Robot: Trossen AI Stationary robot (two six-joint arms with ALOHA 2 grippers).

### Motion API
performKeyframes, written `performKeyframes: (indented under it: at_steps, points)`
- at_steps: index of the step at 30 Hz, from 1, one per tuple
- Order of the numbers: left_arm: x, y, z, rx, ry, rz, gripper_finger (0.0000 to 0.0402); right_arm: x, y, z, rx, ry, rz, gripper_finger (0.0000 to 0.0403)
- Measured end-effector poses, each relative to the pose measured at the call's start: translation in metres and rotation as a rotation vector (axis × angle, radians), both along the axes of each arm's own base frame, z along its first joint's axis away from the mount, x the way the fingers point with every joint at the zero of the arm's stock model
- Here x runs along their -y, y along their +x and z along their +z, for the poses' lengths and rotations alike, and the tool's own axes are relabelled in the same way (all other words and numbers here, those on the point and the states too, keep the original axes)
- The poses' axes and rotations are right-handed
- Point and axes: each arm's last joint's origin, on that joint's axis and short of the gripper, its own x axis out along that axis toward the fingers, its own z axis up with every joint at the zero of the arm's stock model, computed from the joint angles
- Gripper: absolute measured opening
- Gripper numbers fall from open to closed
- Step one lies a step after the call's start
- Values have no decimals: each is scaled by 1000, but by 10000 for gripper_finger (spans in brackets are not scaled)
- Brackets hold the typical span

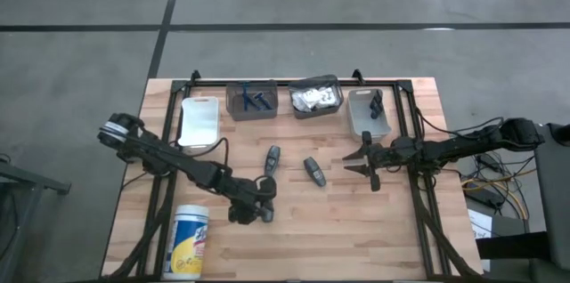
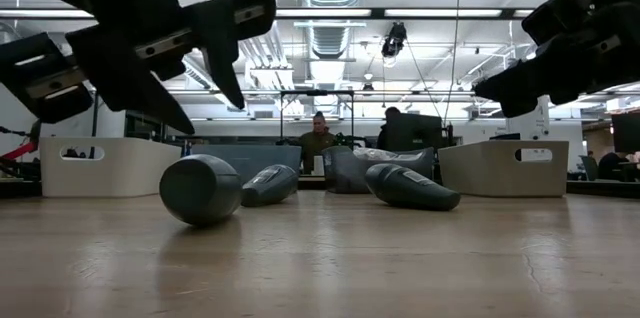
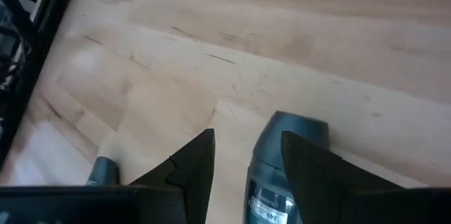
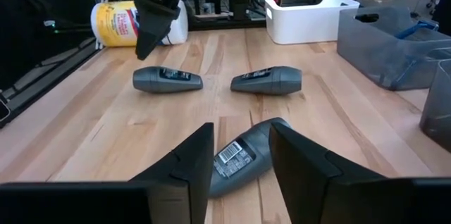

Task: Pick & Place Travel size toiletries
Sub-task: Put the black deodorant into the white bin

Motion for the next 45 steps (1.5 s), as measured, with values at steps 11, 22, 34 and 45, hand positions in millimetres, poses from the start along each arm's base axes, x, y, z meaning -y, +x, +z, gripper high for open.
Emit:
performKeyframes:
  at_steps: [11,22,34,45]
  points:
    - [-13,4,0,1,25,113,169,0,0,0,0,1,0,163]
    - [-13,4,-3,-59,-68,200,168,0,0,0,0,3,-1,188]
    - [-22,2,-4,-128,-91,135,185,0,0,0,0,0,0,203]
    - [-40,4,-2,-144,-112,65,249,0,0,0,1,0,0,178]
